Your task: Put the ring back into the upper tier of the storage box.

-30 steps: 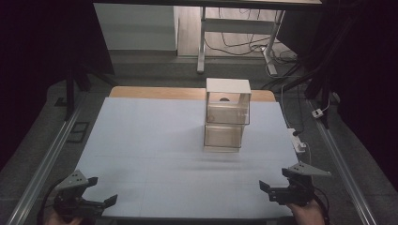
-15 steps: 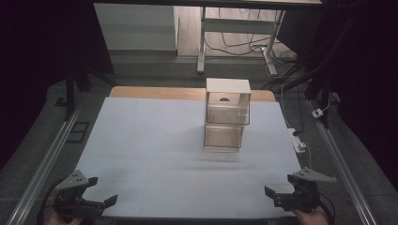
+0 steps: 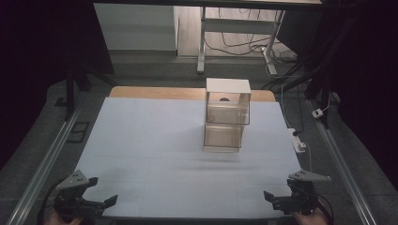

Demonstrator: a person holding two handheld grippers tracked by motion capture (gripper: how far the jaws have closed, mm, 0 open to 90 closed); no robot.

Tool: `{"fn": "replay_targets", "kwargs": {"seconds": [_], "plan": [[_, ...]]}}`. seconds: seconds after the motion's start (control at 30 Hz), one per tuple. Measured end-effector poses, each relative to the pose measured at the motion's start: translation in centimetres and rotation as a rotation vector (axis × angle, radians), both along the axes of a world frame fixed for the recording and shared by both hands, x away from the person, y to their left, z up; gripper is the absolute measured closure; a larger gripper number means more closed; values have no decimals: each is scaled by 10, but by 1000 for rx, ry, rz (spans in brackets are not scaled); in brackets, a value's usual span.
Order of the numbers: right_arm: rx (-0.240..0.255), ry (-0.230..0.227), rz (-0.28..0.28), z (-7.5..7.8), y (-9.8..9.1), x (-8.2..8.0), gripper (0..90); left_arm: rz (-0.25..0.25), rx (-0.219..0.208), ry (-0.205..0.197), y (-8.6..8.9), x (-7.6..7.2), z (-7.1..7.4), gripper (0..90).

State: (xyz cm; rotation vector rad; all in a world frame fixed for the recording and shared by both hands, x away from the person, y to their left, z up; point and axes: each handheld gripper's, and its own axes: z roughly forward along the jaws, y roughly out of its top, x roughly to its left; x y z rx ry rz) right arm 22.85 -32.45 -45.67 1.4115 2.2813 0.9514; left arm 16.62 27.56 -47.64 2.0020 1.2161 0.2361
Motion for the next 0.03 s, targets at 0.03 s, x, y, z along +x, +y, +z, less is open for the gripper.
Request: {"fn": "replay_targets", "kwargs": {"seconds": [0.03], "plan": [[0, -1, 1, 0, 0, 0, 0, 1, -2, 0, 0, 0, 0, 0]]}}
